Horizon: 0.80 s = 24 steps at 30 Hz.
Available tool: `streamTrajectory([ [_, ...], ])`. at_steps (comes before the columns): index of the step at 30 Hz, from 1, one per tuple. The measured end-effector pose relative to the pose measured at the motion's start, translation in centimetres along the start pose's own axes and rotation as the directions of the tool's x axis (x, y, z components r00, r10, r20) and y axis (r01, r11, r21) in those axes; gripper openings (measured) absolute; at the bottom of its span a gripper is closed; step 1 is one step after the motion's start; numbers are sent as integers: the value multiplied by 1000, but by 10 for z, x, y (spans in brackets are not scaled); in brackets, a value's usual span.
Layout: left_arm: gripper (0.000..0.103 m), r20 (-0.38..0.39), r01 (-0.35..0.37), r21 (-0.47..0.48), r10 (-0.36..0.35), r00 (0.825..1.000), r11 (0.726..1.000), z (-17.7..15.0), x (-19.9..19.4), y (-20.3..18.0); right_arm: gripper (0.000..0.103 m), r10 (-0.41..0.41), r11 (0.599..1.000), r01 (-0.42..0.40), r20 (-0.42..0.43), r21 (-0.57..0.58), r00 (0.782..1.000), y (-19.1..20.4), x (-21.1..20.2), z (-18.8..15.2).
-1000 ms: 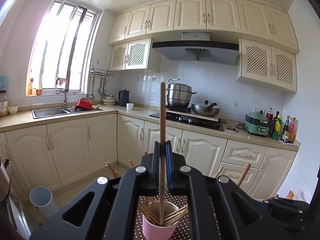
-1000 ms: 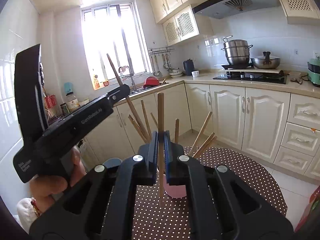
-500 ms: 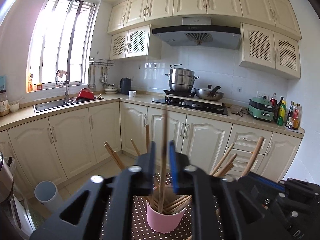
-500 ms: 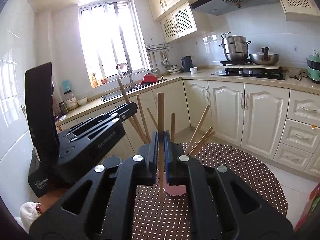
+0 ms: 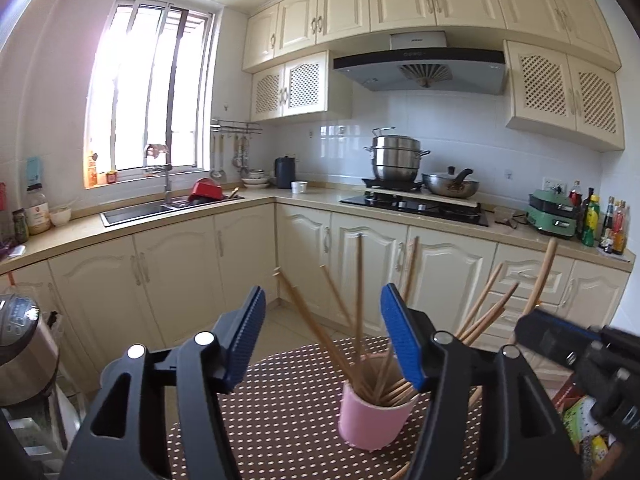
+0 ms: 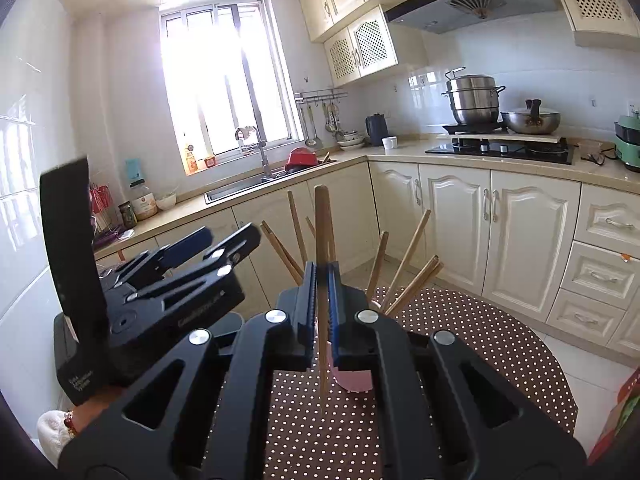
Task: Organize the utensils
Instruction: 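Lower the chopsticks into the cup and open the left tool while the right tool releases, then push the right tool's chopstick down into the cup and open it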
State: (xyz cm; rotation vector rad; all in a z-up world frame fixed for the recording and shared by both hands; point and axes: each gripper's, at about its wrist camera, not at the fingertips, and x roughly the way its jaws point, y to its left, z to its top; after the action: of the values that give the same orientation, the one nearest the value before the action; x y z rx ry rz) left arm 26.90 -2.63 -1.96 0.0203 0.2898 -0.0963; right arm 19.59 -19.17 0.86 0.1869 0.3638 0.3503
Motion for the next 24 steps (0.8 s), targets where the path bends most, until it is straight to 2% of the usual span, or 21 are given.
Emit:
streamTrajectory([
  [10, 61, -49, -113, -20, 112, 993, 993, -16, -16, 42, 6, -38, 998, 42, 79, -47, 996, 19, -2, 18],
  [17, 61, -49, -170, -52, 167, 985, 984, -21, -26, 76, 6, -112, 983, 136, 190, -123, 975, 39, 0, 29],
  [24, 61, -37, -214, -58, 212, 977, 975, -26, -34, 88, 6, -133, 979, 163, 222, -120, 966, 40, 15, 36],
])
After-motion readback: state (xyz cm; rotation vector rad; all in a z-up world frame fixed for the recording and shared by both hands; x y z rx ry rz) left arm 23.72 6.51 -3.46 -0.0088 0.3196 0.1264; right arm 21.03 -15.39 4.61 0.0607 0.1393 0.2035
